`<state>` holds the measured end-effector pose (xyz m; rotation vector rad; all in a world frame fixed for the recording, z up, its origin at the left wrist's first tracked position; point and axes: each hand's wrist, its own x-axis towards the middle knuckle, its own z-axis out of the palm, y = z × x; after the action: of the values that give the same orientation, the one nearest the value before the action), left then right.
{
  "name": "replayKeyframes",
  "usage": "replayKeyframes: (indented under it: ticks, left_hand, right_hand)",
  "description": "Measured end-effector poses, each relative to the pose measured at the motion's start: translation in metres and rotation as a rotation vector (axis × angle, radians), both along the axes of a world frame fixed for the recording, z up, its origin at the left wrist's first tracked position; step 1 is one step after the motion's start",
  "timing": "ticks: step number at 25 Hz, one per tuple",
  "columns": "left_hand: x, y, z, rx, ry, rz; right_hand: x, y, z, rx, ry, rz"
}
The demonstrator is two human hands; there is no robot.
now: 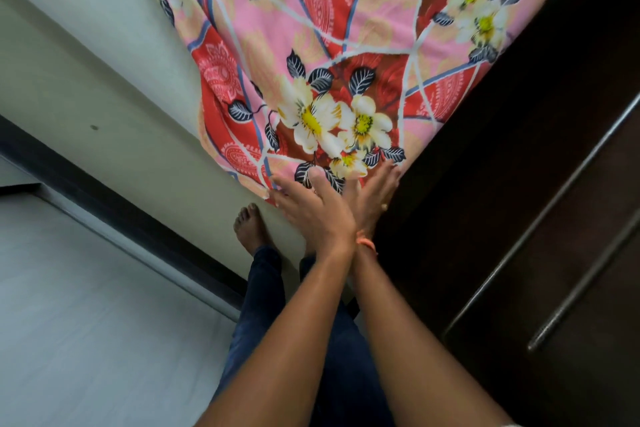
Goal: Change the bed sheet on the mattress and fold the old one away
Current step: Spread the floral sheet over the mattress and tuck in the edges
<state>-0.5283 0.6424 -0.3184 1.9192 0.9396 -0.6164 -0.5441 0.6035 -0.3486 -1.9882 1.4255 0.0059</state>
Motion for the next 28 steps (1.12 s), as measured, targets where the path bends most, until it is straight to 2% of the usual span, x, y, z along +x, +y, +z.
replayKeyframes:
  ticks: [1,2,4,8,12,17,19,23,28]
  left_hand:
    - [0.0,0.0,0.001,0.005,0.03,-0.156]
    - [0.003,0.003,0.002,0.003,0.059,-0.259]
    - [0.007,0.01,0.003,0.007,0.115,-0.391]
    - [0.024,0.026,0.025,-0.013,0.283,-0.511]
    - [0.04,0.067,0.07,-0.074,0.173,-0.528]
    - [0.02,0.12,0.122,-0.114,0.177,-0.237]
    - [0.013,0.129,0.142,-0.127,0.159,-0.213]
    - [0.026,0.129,0.205,-0.133,0.084,-0.355]
    - [0.085,0.116,0.239,-0.118,-0.055,-0.505]
  right_hand:
    - [-0.002,0.004,-0.008,-0.076,0.1,0.195]
    - [0.001,0.004,-0.011,-0.051,0.214,0.307]
    - [0.003,-0.004,-0.013,0.105,0.429,0.388]
    - [0.019,-0.02,0.024,0.308,0.567,0.465]
    - [0.029,-0.023,0.076,0.309,0.416,0.373]
    - [0.008,0.006,0.148,0.399,0.329,0.336]
    - [0.004,0.011,0.174,0.386,0.33,0.331]
    - [0.013,0.001,0.215,0.39,0.277,0.214]
    - [0.046,-0.02,0.259,0.331,0.105,0.085]
